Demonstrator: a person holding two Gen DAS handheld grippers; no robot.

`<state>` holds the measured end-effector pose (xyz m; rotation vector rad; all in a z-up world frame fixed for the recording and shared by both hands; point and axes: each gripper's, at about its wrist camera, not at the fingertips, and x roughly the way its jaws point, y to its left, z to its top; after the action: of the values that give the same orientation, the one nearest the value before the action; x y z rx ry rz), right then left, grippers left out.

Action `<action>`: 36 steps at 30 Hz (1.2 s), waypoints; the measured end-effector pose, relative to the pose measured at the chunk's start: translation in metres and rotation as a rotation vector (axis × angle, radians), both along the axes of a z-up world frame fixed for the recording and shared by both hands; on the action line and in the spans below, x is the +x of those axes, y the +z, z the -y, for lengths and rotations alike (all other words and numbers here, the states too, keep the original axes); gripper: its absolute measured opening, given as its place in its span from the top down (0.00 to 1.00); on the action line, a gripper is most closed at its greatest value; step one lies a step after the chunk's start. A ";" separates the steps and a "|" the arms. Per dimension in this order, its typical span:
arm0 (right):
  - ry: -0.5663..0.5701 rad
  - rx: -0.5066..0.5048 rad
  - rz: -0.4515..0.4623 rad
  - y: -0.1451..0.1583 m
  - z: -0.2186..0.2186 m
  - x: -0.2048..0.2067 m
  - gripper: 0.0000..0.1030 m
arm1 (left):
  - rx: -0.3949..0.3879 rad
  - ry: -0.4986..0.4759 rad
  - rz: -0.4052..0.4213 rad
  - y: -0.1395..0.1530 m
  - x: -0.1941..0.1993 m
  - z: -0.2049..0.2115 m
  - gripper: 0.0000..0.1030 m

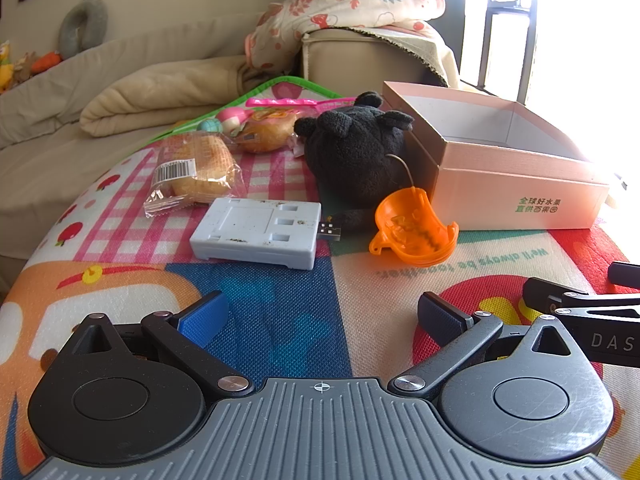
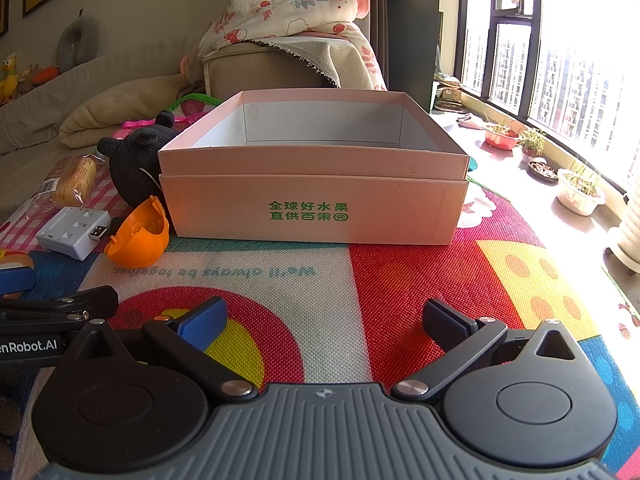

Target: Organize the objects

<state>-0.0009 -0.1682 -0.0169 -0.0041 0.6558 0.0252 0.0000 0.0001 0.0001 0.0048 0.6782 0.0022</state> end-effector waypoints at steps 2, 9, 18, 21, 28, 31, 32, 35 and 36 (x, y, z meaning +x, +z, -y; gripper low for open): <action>0.000 0.000 0.000 0.000 -0.001 -0.001 0.00 | 0.000 0.000 0.000 0.000 0.000 0.000 0.00; 0.000 0.000 0.000 0.000 -0.001 -0.001 0.00 | 0.004 0.000 -0.001 0.000 0.000 0.000 0.00; 0.000 0.000 0.000 0.000 -0.001 0.000 0.00 | 0.005 0.000 -0.001 0.000 0.001 0.002 0.00; 0.000 0.000 0.000 0.000 -0.001 0.000 0.00 | 0.006 0.000 -0.001 0.000 0.001 0.002 0.00; 0.000 -0.004 0.000 0.000 -0.003 0.001 0.00 | 0.006 0.000 -0.001 0.000 0.001 0.002 0.00; 0.001 -0.006 0.000 0.000 -0.003 0.000 0.00 | 0.010 0.000 0.000 0.002 -0.004 0.003 0.00; 0.001 -0.006 0.000 0.000 -0.003 0.000 0.00 | 0.012 0.000 0.000 0.003 -0.005 0.003 0.00; 0.001 -0.006 0.000 0.001 -0.003 0.001 0.00 | 0.012 0.000 0.000 0.004 -0.006 0.002 0.00; 0.001 -0.007 0.000 0.001 -0.003 0.001 0.00 | 0.012 0.000 0.000 0.004 -0.006 0.002 0.00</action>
<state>0.0000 -0.1652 -0.0163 -0.0107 0.6558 0.0235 -0.0058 -0.0020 0.0040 0.0160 0.6781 0.0065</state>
